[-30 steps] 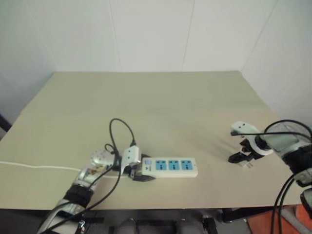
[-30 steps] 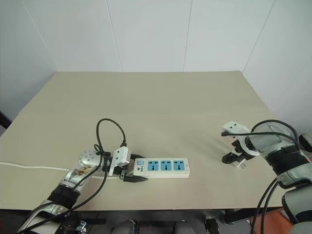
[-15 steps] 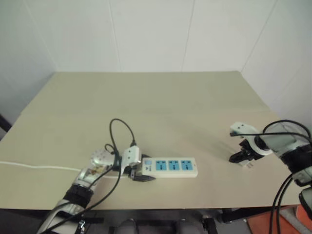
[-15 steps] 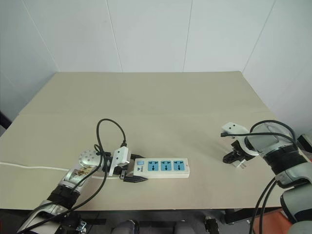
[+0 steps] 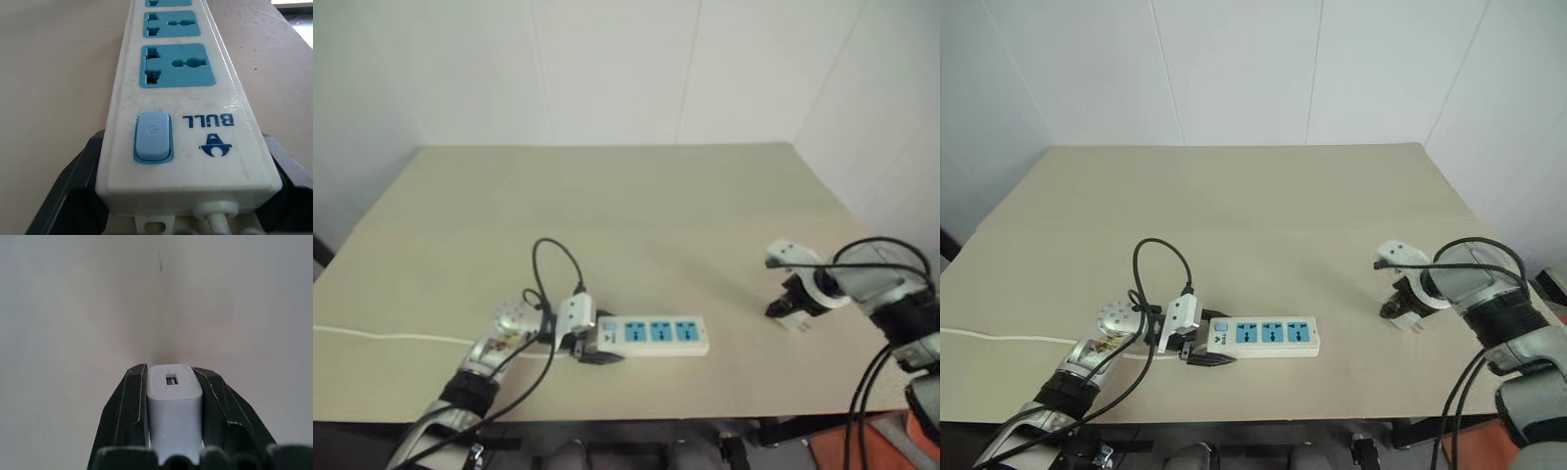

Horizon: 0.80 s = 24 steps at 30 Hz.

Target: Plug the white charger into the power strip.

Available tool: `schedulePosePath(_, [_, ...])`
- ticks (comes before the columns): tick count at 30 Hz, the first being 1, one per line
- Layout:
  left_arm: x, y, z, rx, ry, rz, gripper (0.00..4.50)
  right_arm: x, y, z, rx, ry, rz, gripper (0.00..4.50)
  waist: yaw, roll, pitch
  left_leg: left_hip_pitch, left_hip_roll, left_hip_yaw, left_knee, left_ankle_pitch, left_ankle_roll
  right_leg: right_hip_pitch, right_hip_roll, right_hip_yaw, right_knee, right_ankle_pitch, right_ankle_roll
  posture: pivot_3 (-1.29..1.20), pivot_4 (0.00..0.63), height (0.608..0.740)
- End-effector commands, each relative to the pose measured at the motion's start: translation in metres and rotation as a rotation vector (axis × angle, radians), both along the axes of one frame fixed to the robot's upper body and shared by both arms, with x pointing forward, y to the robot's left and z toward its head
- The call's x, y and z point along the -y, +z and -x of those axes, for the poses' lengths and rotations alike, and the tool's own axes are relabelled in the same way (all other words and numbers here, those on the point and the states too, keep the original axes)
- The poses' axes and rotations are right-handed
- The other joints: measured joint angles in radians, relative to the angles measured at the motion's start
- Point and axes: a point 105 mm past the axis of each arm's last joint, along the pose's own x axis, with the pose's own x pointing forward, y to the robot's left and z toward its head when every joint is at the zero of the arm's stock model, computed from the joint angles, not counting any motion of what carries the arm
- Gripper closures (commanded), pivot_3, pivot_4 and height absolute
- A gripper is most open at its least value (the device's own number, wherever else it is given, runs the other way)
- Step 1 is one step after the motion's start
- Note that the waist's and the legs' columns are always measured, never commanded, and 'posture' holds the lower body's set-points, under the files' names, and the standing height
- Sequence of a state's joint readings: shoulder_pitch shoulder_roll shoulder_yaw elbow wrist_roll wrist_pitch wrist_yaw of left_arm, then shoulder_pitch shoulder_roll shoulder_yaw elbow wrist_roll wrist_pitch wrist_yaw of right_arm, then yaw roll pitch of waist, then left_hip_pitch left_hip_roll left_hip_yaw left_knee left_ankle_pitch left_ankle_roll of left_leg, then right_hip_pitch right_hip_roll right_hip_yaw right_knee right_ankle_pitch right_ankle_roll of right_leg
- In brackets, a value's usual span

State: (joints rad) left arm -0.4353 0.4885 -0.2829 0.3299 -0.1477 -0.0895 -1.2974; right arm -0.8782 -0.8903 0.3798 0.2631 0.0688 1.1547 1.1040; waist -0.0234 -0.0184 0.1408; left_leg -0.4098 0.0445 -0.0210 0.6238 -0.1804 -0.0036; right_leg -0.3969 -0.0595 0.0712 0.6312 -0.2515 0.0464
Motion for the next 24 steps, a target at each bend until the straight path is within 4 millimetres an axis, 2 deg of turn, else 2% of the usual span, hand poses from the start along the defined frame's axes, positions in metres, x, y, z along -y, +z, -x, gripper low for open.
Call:
schedulePosePath(1, [-0.006,-0.013,0.003,-0.028,-0.017,-0.083,1.17,-0.024,0.067,-0.018,0.291,0.044,-0.185,3.36,0.003,0.000,0.000,0.000,0.000,0.000,0.000,0.000,0.000,0.000,0.000,0.000,0.000,0.000,0.000,0.00,0.150,0.740])
schedulePosePath(4, [-0.007,-0.011,0.000,-0.024,-0.018,-0.086,1.17,-0.047,0.092,-0.013,0.429,0.127,-0.346,3.36,0.010,0.000,0.000,0.000,0.000,-0.002,0.000,0.000,0.000,0.002,0.001,-0.002,-0.001,0.000,0.000,0.00,0.150,0.740])
schedulePosePath(6, [-0.008,-0.010,-0.002,-0.021,-0.017,-0.088,1.17,-0.059,0.097,-0.007,0.516,0.171,-0.412,3.36,0.012,0.000,0.000,0.000,0.000,-0.002,0.000,0.000,0.001,0.002,0.001,-0.002,-0.001,0.000,0.000,0.00,0.150,0.740])
schedulePosePath(9, [-0.008,-0.010,-0.004,-0.019,-0.016,-0.091,1.17,-0.072,0.100,-0.008,0.657,0.143,-0.516,3.36,0.010,-0.001,-0.001,0.001,0.000,-0.002,0.001,-0.001,0.001,0.004,0.000,-0.002,-0.001,0.000,0.000,0.00,0.150,0.740])
schedulePosePath(12, [-0.009,-0.010,-0.006,-0.019,-0.009,-0.093,1.17,-0.087,0.094,0.003,0.728,0.209,-0.603,3.36,0.008,-0.001,-0.001,0.004,0.000,-0.002,0.001,0.000,0.001,0.006,0.001,-0.002,0.000,0.000,0.000,0.00,0.150,0.740])
schedulePosePath(18, [-0.013,-0.008,-0.012,-0.015,0.010,-0.100,1.17,-0.120,0.073,0.029,0.702,0.428,-0.721,3.36,0.005,-0.001,-0.001,0.004,0.000,-0.002,0.000,0.000,0.001,0.007,0.001,-0.002,0.000,0.000,0.000,0.00,0.150,0.740])
schedulePosePath(21, [-0.014,-0.007,-0.011,-0.015,0.011,-0.101,1.17,-0.126,0.070,0.029,0.679,0.437,-0.779,3.36,0.002,-0.001,-0.001,0.005,0.001,-0.002,0.001,0.000,0.001,0.007,0.001,-0.002,0.000,0.000,0.000,0.00,0.150,0.740])
schedulePosePath(24, [-0.016,-0.007,-0.009,-0.016,0.010,-0.102,1.17,-0.135,0.057,0.021,0.742,0.446,-0.715,3.36,0.002,-0.001,-0.001,0.005,0.001,-0.002,0.001,0.000,0.001,0.008,0.001,-0.002,0.000,0.000,0.000,0.00,0.150,0.740])
